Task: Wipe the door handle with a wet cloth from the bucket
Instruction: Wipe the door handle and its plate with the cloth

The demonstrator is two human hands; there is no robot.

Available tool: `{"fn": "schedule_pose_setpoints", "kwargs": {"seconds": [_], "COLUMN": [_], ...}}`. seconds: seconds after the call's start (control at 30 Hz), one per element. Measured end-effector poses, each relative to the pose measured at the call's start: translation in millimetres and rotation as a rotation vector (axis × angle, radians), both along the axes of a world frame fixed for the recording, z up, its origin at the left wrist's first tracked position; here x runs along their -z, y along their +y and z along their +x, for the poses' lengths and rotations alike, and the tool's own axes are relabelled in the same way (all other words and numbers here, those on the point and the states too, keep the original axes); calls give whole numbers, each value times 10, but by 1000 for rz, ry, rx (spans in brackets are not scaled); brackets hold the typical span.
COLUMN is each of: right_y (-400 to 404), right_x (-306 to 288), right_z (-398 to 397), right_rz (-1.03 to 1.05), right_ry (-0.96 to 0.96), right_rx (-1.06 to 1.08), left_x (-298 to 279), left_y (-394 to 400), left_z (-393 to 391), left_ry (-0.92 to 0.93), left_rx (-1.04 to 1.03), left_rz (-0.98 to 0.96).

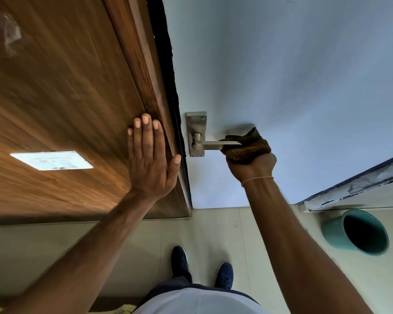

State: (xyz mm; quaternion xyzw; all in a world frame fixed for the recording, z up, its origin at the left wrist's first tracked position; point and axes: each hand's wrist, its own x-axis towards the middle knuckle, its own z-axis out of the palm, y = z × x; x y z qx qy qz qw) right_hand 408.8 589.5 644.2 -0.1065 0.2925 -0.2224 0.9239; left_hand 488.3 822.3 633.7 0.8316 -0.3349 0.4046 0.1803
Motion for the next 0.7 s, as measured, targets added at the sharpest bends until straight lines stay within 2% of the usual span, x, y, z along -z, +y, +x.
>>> {"fn": "schedule_pose_setpoints", "kwargs": {"seconds": [0.07, 0.23, 0.3, 0.37, 0.5, 0.6, 0.7], "right_y": [91, 287, 231, 257, 429, 454, 343], "right_x": [-50, -6, -86, -132, -145, 71, 305], "right_z": [64, 50, 42, 77, 131, 94, 21], "right_rz": [-102, 97, 100, 4, -487, -1045, -1588], "right_ry": [71, -21, 0, 97, 375, 481, 714], "right_rx": [19, -8, -15, 26, 123, 120, 25], "left_x": [2, 10, 2, 6, 10, 0, 32], "left_y": [-18, -38, -58, -62, -56, -40, -45], "left_z": [-6, -17, -4, -23, -32, -2, -23], "left_ry": [0, -6, -14, -13, -9, -23, -30], "left_rx": [-7, -14, -12, -11, -16, -19, -31], "left_rz": [-3, -22, -26, -28, -10, -6, -14]}}
